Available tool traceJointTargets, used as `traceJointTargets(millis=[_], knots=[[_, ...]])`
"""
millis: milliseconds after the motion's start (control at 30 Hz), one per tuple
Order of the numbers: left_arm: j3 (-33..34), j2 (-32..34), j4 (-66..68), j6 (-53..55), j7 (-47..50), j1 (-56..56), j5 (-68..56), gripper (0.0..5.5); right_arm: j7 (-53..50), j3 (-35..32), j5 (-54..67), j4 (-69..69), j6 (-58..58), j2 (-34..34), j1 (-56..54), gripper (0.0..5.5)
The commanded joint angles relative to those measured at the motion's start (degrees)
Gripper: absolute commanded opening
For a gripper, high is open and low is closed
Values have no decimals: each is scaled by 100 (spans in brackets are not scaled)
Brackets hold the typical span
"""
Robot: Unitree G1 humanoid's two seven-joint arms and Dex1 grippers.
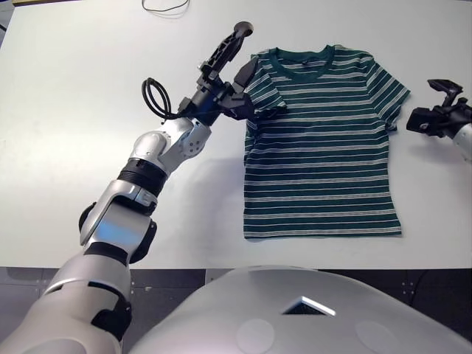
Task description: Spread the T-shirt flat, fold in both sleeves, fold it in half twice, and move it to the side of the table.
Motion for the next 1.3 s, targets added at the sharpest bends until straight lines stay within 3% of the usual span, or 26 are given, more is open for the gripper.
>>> traceJointTargets(millis=[33, 467, 1167, 1300], knots=[[169, 14, -487, 45, -305, 359, -211, 307, -44, 446, -253, 623, -56, 372, -418, 400], [498, -125, -875, 93, -570, 732, -489, 307, -818, 1004, -250, 1497, 351, 1124, -731, 400], [640, -139, -1160, 57, -732, 1050, -482, 311, -940, 1012, 12, 1672, 574, 1186, -460, 13], [674, -146, -1283, 74, -764, 1137, -481, 311, -951, 1024, 35, 1677, 590, 1186, -463, 11]])
